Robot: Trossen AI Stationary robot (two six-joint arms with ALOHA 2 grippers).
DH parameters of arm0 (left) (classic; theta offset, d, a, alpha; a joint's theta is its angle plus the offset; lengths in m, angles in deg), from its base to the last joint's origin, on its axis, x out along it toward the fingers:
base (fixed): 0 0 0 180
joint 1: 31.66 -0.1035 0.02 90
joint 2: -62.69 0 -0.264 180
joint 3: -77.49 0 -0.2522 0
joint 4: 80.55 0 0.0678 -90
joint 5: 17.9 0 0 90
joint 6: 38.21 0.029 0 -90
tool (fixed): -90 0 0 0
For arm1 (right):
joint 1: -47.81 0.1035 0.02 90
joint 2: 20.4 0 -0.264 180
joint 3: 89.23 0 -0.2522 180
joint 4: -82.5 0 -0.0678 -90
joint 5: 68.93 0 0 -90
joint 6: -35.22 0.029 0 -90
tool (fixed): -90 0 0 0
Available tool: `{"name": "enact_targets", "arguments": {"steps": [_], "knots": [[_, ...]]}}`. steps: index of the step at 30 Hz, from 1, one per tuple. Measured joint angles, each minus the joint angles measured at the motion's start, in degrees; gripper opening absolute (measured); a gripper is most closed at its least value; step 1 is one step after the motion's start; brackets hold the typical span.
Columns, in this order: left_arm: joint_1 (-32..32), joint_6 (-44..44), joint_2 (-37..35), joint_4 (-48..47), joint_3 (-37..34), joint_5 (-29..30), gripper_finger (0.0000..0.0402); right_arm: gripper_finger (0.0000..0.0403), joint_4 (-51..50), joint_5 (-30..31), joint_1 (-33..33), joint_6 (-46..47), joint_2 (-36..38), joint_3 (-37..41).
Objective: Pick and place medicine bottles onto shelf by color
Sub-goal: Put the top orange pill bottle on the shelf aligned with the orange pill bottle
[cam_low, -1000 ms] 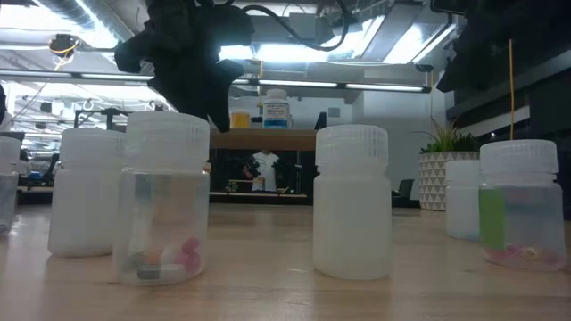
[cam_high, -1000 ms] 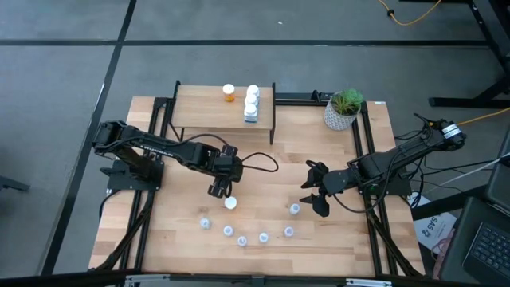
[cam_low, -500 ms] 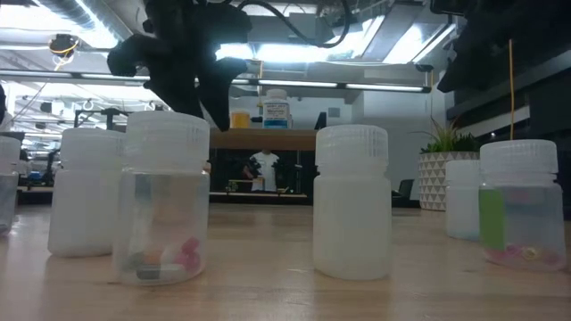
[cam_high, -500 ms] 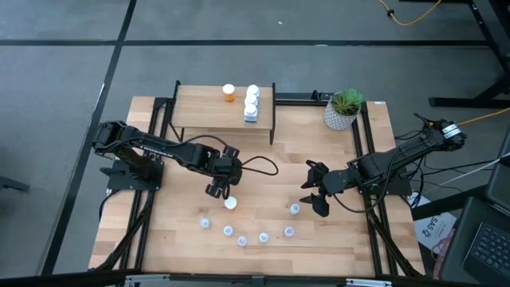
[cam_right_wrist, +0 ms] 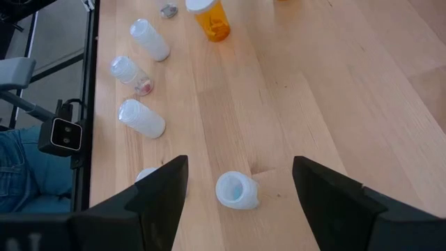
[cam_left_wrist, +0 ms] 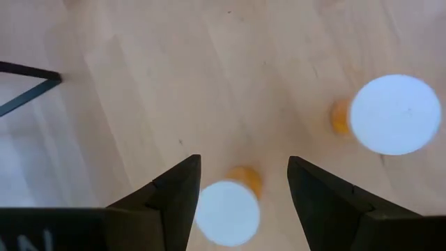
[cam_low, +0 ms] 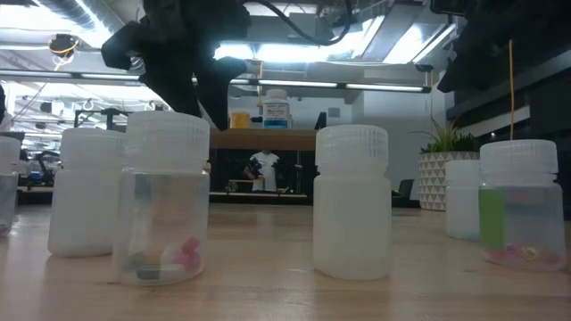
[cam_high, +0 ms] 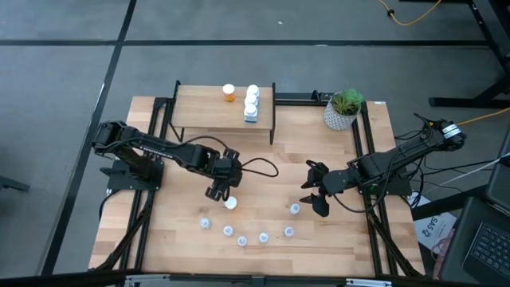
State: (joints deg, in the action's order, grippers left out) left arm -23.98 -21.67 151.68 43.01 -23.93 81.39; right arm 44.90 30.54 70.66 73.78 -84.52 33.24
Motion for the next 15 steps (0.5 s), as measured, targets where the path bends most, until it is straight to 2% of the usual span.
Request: {"name": "enact_targets", "arguments": {"steps": [6, 15], "knots": [[-0.1, -8.5, 0.0, -0.5, 0.0, 11.6, 0.0208, 0.0261, 0.0, 0.0, 0.0, 0.0, 0.0, 0.0], [-0.1, -5.9, 0.0, -3.5, 0.0, 10.9, 0.0214, 0.0261, 0.0, 0.0, 0.0, 0.2, 0.0, 0.0]]}}
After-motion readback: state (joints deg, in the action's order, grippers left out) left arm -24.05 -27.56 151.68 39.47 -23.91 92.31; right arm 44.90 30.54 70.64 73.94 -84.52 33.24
